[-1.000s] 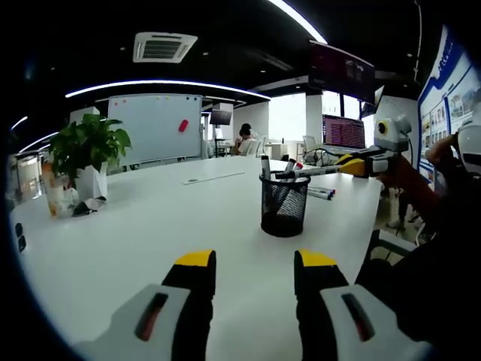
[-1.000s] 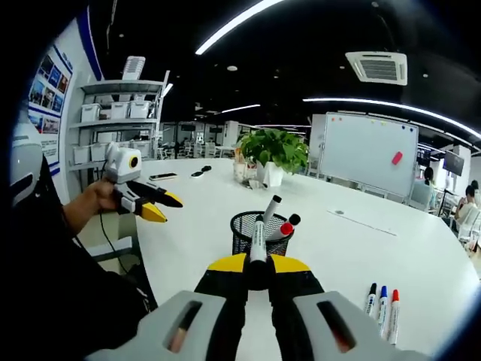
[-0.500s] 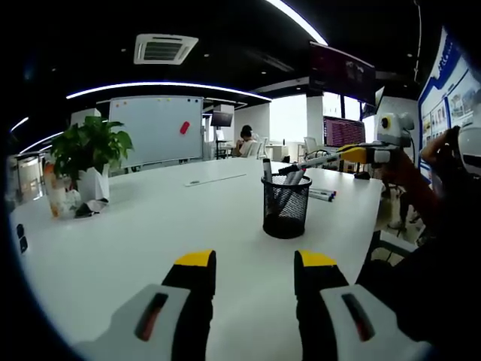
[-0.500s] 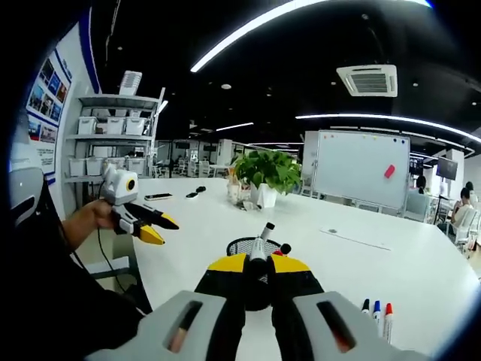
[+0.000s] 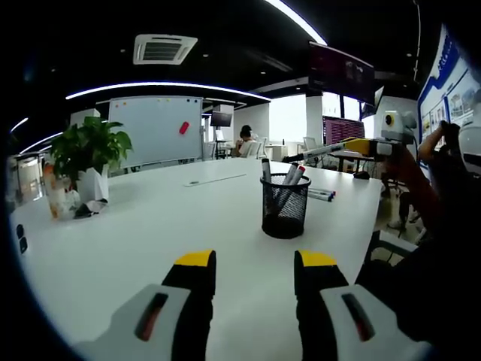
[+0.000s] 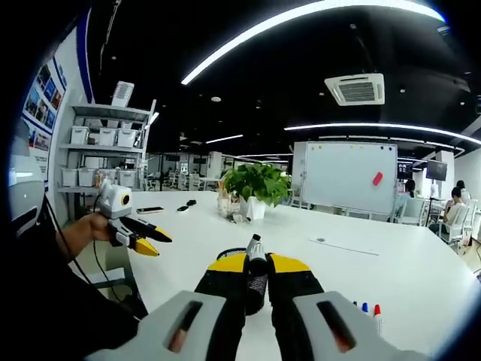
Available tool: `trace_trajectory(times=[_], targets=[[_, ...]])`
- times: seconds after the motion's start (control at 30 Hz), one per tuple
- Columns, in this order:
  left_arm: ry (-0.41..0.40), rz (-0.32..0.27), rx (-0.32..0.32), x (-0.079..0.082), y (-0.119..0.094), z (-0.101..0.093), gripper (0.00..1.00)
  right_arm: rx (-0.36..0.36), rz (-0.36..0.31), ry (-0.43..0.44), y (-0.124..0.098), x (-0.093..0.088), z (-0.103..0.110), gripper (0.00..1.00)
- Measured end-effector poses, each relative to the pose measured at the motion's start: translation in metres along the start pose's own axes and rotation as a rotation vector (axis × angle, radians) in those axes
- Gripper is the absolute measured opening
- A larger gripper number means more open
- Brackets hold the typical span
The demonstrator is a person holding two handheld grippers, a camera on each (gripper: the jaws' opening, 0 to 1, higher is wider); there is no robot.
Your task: Pick up the whiteboard markers from the pen holder and place them facing the whiteboard neatly
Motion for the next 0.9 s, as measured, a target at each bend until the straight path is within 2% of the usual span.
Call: trace_trajectory(times=[0.2,0.5,0.9], targets=[[0.000,-0.004,0.004,0.001,-0.001,0.001,0.43,-0.038,-0.009,-0.012,-0.013,-0.001,-0.008,0.13],[0.001,-0.002,0.001,0.001,-0.001,0.000,0.43,-0.056,-0.079,-0.020,-0.023,0.015,-0.010,0.13],[0.005,-0.002,-0.002,0.002,0.000,-0.001,0.43,-0.118,-0.078,-0.036,-0.035,0.012,-0.022,0.13]])
Point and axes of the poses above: the point that each gripper's makers call its tool centre point, and the gripper's own axes: y roughly forward along the fingers, z roughly to its left, x roughly out of its top, the point moved 6 cm from there along -y, roughly backward along the fingers, and after that the axes turned 4 degrees about -z, right-handed, at the moved point
